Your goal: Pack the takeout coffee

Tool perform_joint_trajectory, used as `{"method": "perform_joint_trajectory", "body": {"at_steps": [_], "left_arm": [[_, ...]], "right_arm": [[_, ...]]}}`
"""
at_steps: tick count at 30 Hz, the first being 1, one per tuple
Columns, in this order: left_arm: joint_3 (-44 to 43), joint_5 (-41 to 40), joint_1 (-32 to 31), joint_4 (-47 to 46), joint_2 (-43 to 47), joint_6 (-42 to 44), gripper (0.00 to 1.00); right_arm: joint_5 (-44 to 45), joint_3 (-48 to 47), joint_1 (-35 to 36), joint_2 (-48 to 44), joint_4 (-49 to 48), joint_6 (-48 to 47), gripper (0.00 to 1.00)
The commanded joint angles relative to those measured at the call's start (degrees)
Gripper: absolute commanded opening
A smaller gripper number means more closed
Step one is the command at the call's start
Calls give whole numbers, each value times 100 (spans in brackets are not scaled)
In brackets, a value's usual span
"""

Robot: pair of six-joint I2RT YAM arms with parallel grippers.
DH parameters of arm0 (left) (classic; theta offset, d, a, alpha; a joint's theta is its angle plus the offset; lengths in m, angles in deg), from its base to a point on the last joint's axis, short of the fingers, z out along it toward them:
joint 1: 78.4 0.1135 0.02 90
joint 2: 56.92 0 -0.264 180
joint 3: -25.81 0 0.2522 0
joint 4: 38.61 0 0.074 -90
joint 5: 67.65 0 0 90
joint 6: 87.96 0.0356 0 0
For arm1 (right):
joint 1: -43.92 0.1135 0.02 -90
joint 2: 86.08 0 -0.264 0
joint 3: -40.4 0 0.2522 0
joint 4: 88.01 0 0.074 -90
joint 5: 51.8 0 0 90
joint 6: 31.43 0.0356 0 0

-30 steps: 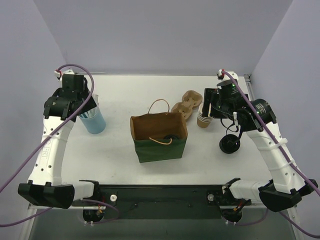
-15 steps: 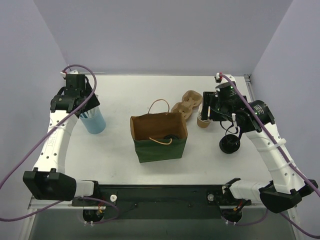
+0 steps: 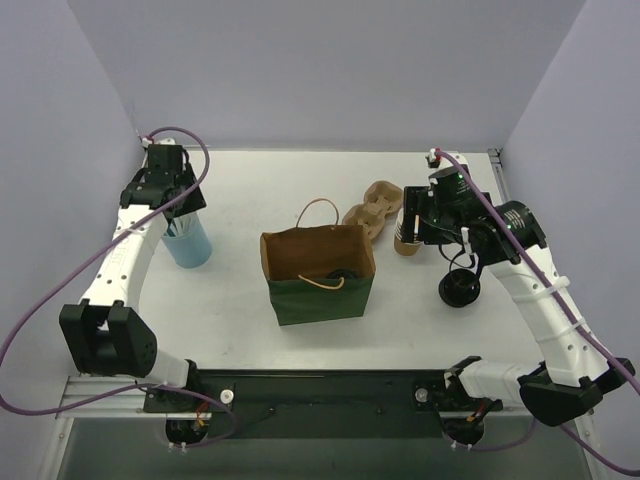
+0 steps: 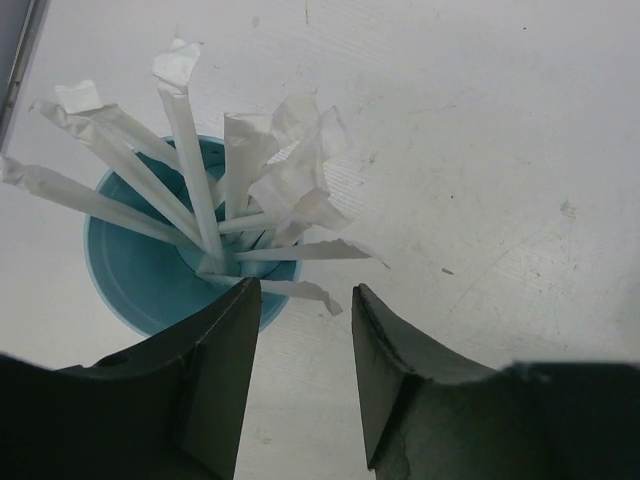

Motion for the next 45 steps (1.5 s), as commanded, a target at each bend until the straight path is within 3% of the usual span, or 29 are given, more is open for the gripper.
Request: {"method": "perform_joint_trajectory", "body": {"at_steps": [1, 9, 14, 22, 32, 35, 39, 45], "left_arm": [[-13, 34, 14, -407, -166, 126, 49], [84, -484, 14, -179, -175, 82, 30], [-268, -756, 6, 347, -88, -58, 9], [-558, -1627, 14, 1631, 527, -270, 5], [-1980, -1584, 15, 2405, 914, -103, 5], [-2604, -1215, 23, 2511, 985, -76, 6], [-3211, 476, 14, 2344, 1047, -207, 6], [-4056, 1843, 14, 2616, 1029, -752, 6]], "right_arm": [[-74, -108, -36, 82, 57, -85, 62], [-39, -161, -36, 126, 66, -111, 62], [-56, -169, -45, 135, 58, -111, 62], [-65, -248, -36, 179, 58, -120, 62], [-153, -468, -27, 258, 128, -111, 62], [-118, -538, -36, 258, 172, -129, 62], [-91, -644, -36, 284, 207, -102, 62], [-65, -828, -36, 424, 277, -76, 62]]}}
